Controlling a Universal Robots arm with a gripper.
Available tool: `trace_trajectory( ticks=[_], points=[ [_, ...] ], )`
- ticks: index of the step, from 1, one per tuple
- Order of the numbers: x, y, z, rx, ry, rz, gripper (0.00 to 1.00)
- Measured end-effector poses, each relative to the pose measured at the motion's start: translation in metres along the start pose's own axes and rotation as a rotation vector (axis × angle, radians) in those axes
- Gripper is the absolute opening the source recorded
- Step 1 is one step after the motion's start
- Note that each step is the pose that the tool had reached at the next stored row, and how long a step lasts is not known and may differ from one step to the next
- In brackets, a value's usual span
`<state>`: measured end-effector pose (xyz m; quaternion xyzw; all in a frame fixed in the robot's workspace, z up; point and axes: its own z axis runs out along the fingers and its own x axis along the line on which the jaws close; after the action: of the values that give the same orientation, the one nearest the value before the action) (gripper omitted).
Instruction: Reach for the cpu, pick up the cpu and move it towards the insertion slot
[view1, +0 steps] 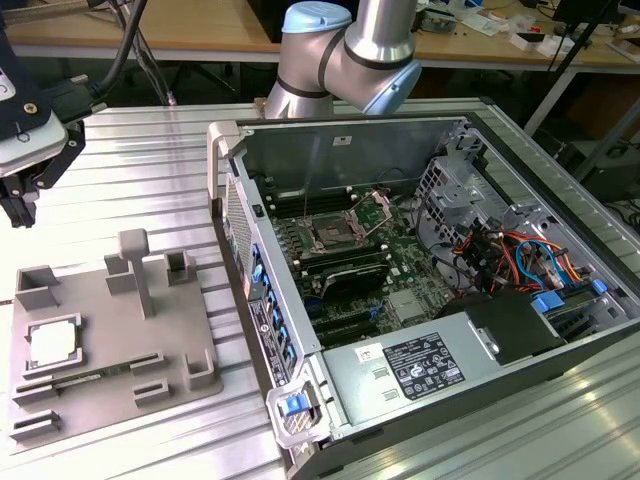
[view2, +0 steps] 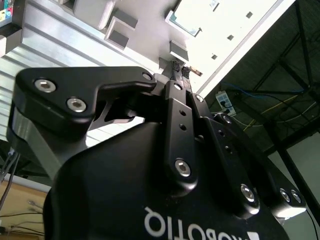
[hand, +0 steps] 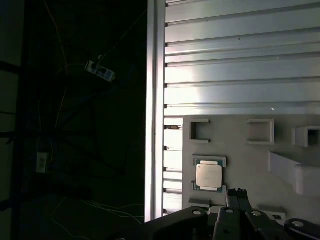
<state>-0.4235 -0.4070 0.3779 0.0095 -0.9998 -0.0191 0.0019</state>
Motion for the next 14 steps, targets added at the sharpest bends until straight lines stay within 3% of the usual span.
trace_trajectory(
  ticks=[14],
  points=[
    [0.0066,0.0002,0.0003,0.0000,0.0000,0.000,0.11]
  ],
)
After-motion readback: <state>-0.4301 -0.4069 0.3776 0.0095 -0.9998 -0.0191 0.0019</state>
